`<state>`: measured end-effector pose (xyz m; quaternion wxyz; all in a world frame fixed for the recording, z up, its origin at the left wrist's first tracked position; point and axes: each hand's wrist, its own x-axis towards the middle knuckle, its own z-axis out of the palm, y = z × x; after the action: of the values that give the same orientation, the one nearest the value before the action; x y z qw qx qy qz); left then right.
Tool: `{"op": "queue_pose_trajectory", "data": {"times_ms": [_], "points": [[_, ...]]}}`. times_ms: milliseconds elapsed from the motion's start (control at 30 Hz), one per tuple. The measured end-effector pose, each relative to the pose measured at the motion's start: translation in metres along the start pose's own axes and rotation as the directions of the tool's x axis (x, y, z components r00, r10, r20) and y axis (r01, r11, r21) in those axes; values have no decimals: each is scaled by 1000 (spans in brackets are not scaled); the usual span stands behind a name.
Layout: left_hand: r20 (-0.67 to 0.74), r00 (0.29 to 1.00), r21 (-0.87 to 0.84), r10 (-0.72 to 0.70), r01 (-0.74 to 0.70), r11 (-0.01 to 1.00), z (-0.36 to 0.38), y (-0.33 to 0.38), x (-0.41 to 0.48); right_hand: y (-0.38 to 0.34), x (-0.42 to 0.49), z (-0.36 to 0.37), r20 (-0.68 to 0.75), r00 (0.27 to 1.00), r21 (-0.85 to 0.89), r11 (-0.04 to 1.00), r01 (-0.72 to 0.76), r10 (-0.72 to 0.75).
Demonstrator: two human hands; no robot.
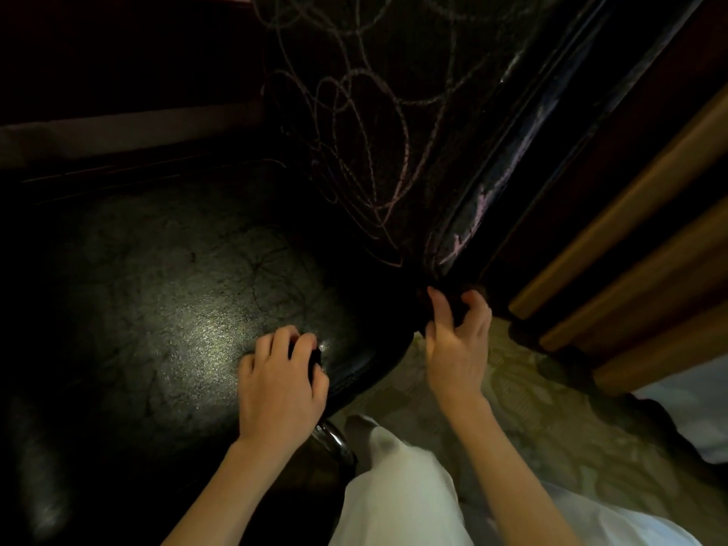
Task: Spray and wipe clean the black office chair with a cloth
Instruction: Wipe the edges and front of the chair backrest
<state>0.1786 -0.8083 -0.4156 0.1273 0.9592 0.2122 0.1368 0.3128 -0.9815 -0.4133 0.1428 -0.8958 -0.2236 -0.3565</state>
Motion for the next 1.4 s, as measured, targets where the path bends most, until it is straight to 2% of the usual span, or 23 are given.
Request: {"op": "queue_pose_trajectory", "data": {"times_ms": [100, 233, 333, 467, 567, 633, 700, 733, 800, 900, 967, 1100, 1200, 1400], "points": [[-11, 1000, -9, 3, -3, 1000, 0, 0, 0, 3, -11, 8, 52, 997, -49, 998, -48, 50], [-15, 1000, -20, 8, -9, 1000, 0, 0, 0, -6, -32, 18, 196, 978, -16, 997, -75, 77], [-23, 1000, -15, 14, -15, 1000, -1, -1, 0, -15, -31, 11, 219, 957, 83, 974, -211, 189], [-17, 1000, -23, 10, -10, 1000, 0, -2, 1, -9, -9, 0, 55, 997, 43, 997, -58, 55], [-21, 1000, -25, 7, -8, 1000, 1, -2, -1, -3, -8, 2, 170, 978, -4, 992, -122, 121], [-26, 1000, -27, 8, -9, 1000, 0, -3, 0, -6, -14, -1, 232, 967, -36, 995, -95, 101], [-20, 1000, -30, 12, -13, 999, 0, -2, 0, -7, -25, -2, 249, 967, 12, 998, -62, 57], [-18, 1000, -27, 16, -16, 999, 1, -2, 0, -11, -26, -6, 259, 961, 75, 990, -118, 94], [-27, 999, -18, 21, -22, 1000, 1, -2, 0, -18, -14, -28, 175, 971, 190, 961, -199, 166], [-37, 999, -7, 21, -22, 1000, 0, -2, 1, -26, 29, -77, -107, 976, 319, 937, -145, 187], [-26, 999, 0, 29, -29, 1000, -1, -1, 2, -26, 71, -110, -268, 942, 342, 934, -104, 203], [1, 1000, -8, 21, -21, 1000, -2, -1, 3, -27, 145, -153, -462, 863, 324, 945, -51, 205], [2, 1000, -3, 21, -21, 1000, -3, 0, 3, -27, 176, -159, -497, 855, 198, 979, -55, 148], [-10, 999, 23, 48, -47, 999, -1, 0, 4, -24, 127, -103, -319, 929, 127, 980, -155, 188]]}}
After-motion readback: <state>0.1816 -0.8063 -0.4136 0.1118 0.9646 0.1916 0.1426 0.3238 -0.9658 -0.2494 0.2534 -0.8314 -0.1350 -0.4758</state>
